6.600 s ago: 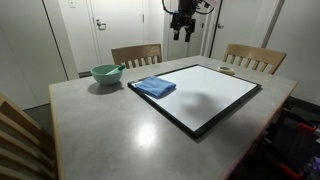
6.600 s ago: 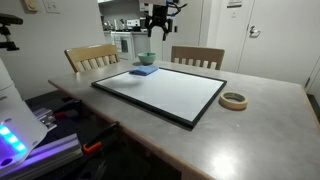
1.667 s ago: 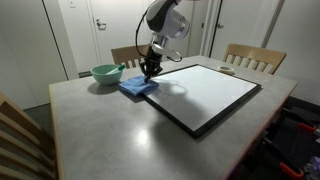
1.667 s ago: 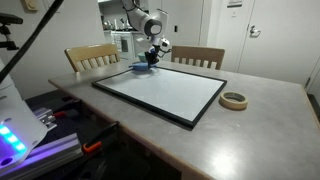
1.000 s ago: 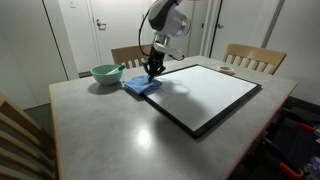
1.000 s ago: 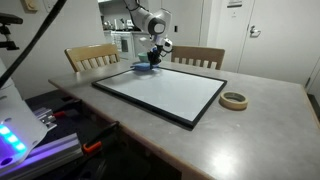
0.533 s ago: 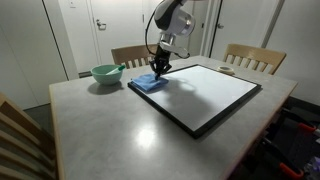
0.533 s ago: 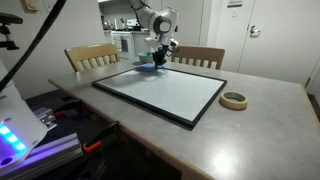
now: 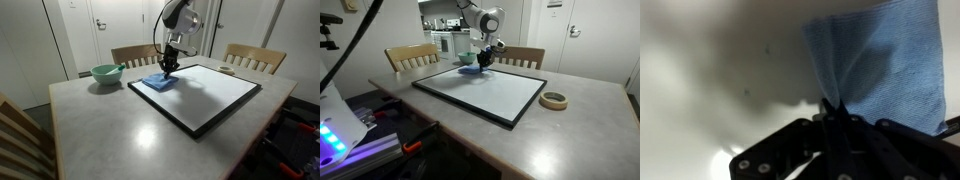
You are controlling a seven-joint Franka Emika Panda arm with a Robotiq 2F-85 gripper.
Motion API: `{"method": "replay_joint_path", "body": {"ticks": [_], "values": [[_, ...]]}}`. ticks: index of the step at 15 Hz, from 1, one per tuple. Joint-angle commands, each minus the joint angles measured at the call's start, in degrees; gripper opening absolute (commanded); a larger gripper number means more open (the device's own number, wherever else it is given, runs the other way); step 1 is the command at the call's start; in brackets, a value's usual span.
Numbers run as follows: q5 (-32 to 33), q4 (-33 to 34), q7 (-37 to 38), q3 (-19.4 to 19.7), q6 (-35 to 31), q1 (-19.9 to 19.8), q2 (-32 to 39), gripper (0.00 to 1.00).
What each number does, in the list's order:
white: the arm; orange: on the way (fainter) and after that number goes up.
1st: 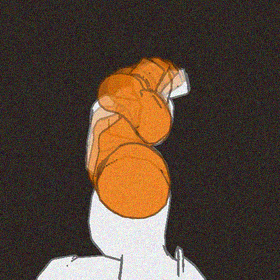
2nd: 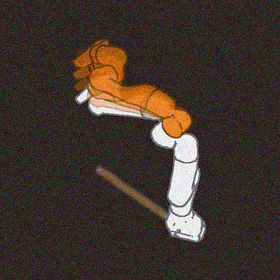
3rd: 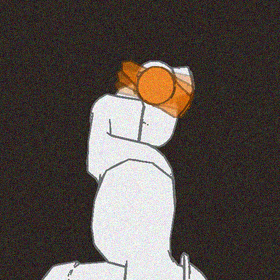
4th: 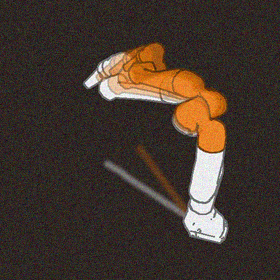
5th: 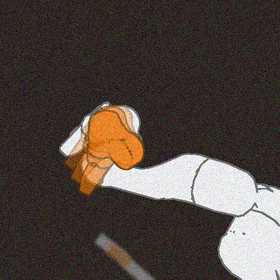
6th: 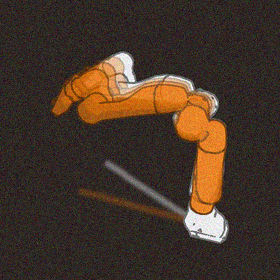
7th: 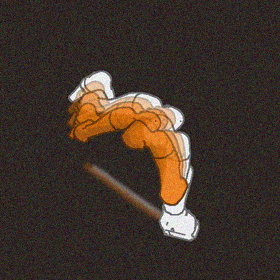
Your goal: Use the blue cloth to wipe the board
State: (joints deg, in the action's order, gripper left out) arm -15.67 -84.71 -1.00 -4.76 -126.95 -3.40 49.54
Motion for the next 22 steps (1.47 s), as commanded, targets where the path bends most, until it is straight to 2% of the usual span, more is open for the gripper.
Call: {"method": "replay_joint_path", "body": {"ticks": [1, 11, 17, 22], "values": [[2.2, -3.4, -3.8, 1.3, 0.4, -1.8, -1.8, 0.01], [9.5, -6.4, -1.5, 7.6, -3.7, -1.7, -3.1, 0.01], [14.4, -7.6, 3.7, 12.9, -8.6, -1.9, -2.8, 0.01], [17.6, -7.0, 6.1, 15.8, -9.9, -2.6, -1.8, 0.01]]}}
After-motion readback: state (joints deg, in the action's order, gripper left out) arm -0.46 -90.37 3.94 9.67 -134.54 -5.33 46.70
